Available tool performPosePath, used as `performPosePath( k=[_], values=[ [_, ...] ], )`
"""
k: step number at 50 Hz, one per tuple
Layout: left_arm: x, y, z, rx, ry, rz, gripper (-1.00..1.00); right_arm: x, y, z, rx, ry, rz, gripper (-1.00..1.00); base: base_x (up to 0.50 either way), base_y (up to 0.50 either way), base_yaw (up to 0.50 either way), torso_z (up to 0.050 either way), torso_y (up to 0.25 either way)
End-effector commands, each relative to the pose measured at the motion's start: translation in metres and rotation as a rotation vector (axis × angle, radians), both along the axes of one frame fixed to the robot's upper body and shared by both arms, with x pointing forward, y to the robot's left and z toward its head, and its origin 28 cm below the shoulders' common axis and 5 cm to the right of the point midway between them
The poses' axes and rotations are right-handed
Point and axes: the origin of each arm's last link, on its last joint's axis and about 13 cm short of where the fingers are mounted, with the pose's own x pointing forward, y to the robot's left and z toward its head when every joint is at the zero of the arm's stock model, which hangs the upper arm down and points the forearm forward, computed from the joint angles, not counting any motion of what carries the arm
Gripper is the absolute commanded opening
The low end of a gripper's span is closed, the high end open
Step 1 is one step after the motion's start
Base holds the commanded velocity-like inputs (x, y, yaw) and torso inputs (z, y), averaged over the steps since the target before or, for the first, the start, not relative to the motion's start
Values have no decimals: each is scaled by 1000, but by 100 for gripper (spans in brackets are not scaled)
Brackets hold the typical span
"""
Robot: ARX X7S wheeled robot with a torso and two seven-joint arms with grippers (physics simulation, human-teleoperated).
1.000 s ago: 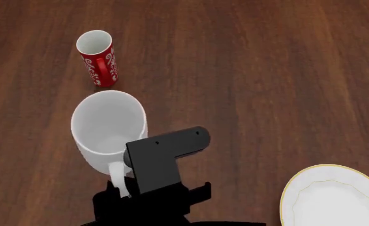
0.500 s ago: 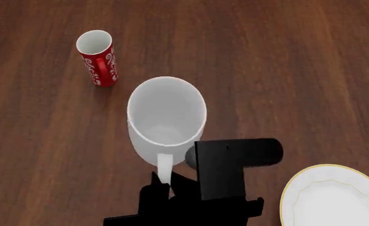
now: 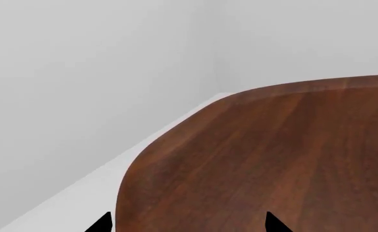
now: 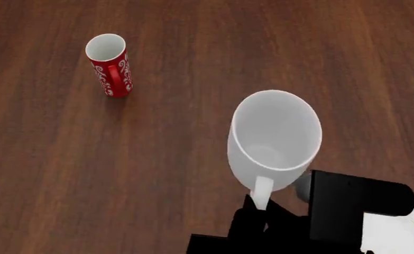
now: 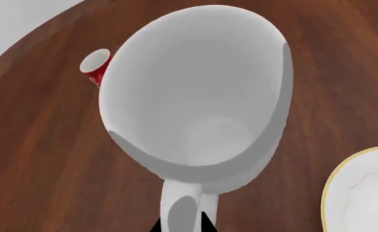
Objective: Put the white mug on the plate.
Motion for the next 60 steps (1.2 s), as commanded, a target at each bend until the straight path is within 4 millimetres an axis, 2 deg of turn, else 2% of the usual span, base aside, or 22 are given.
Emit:
performPosePath(
  k=[1, 27, 47, 60],
  values=[
    [0, 0, 1, 1, -2, -1, 100, -9, -19, -2, 3, 2, -123, -100, 0, 0, 0, 0, 0],
    [2, 1, -1, 1, 3, -6, 100, -18, -47, -11, -11, 36, -310, -100, 0, 0, 0, 0, 0],
    [3, 0, -2, 6, 9, -3, 100, -12, -65, -16, 11, 57, -390, -100, 0, 0, 0, 0, 0],
    [4, 0, -3, 4, 13, -4, 100, -7, -76, -27, 14, 104, -437, -100, 0, 0, 0, 0, 0]
  ],
)
